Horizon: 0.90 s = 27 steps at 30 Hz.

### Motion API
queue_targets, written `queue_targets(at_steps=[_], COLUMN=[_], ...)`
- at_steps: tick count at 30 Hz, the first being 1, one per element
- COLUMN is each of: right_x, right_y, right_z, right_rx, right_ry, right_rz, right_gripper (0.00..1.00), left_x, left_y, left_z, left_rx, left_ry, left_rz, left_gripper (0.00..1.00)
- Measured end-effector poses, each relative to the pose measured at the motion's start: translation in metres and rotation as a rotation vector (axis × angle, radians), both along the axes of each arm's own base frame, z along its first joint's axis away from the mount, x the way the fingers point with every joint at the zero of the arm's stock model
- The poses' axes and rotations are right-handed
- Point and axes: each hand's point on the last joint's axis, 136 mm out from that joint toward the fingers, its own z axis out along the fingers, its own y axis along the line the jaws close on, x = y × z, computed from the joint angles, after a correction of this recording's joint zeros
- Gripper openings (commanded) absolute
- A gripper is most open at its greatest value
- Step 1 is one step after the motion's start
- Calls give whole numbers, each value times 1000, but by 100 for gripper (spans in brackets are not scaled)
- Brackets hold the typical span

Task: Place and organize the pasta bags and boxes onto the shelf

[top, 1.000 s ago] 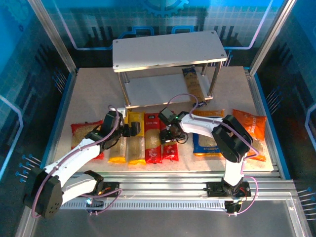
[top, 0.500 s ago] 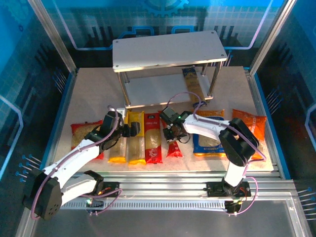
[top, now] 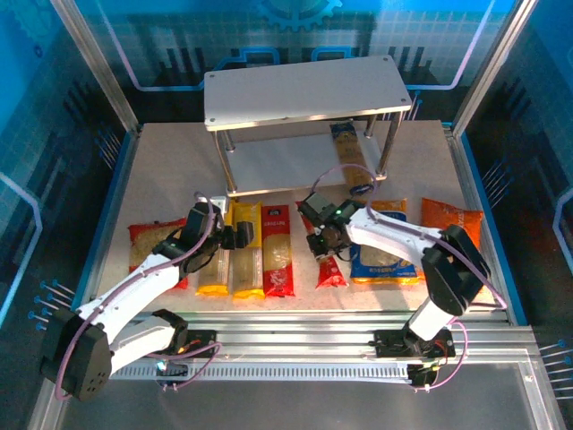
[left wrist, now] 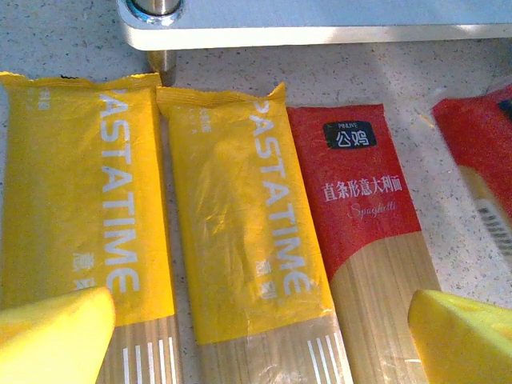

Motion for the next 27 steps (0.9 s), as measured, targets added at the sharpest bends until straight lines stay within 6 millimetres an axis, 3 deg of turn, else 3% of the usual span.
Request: queue_targets(at_steps=[8,16,23,27], right_x=[18,88,150,173], right_y=[-15,-18,-19,-24], right_z=[35,54,49,45], right_rx=[9,-12,-62,-87], right_ry=[-86,-182,-237,-257], right_rz=[-6,-28,-35,-42], right_gripper=[8,8,8,8], left_x=[0,0,1,0], left_y=[0,0,0,0], left_z=[1,0,0,0], left_rx=[-1,0,0,1], left_ry=[-2,1,0,0], left_rz=[0,0,0,0], left_gripper=[95,95,95,95])
